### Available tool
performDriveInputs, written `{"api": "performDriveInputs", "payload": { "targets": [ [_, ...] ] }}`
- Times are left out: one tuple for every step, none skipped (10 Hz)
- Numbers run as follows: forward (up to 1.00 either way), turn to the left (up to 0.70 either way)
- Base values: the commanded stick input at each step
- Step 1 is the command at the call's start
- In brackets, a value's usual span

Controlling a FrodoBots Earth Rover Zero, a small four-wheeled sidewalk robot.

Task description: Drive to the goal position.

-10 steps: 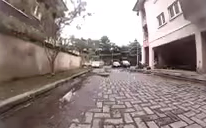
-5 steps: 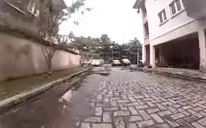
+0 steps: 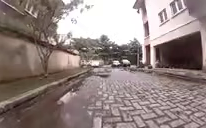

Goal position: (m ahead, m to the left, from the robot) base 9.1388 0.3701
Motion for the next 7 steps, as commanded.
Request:
{"api": "performDriveInputs", "payload": {
  "targets": [
    [0.5,0.0],
    [0.5,0.0],
    [0.5,0.0],
    [0.5,0.0],
    [0.5,0.0],
    [0.5,0.0],
    [0.5,0.0]
  ]
}}
